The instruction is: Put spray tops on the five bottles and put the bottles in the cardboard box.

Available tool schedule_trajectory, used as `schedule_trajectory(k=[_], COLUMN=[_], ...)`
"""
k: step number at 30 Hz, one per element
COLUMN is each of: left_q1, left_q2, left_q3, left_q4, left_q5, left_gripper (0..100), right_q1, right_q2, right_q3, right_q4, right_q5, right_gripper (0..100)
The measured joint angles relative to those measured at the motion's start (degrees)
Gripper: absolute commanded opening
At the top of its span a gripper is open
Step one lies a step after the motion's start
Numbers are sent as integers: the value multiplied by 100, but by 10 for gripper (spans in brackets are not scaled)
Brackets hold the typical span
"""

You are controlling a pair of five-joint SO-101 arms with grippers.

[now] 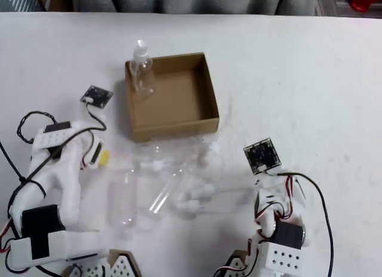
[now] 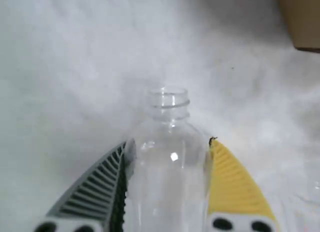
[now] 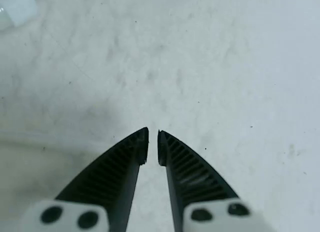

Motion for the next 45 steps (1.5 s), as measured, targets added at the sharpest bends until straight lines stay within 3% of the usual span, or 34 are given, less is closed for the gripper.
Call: schedule_trajectory(k=[5, 11, 15, 28, 33, 38, 45], left_q1=[0, 0, 0, 88, 88, 88, 88], left_q2=[0, 35, 44, 44, 44, 44, 44], left_q3=[-369, -492, -457, -264, -273, -448, -475], left_q4=[281, 475, 255, -132, 255, 607, 826], left_q5=[826, 1829, 2365, 1618, 1257, 1108, 1108], left_gripper=[88, 299, 270, 255, 259, 338, 332], right_q1=[0, 0, 0, 0, 0, 0, 0], right_q2=[0, 0, 0, 0, 0, 0, 0], right_q3=[0, 0, 0, 0, 0, 0, 0], right_q4=[0, 0, 0, 0, 0, 0, 0], right_q5=[0, 0, 0, 0, 0, 0, 0], right_gripper=[15, 15, 15, 15, 15, 15, 15])
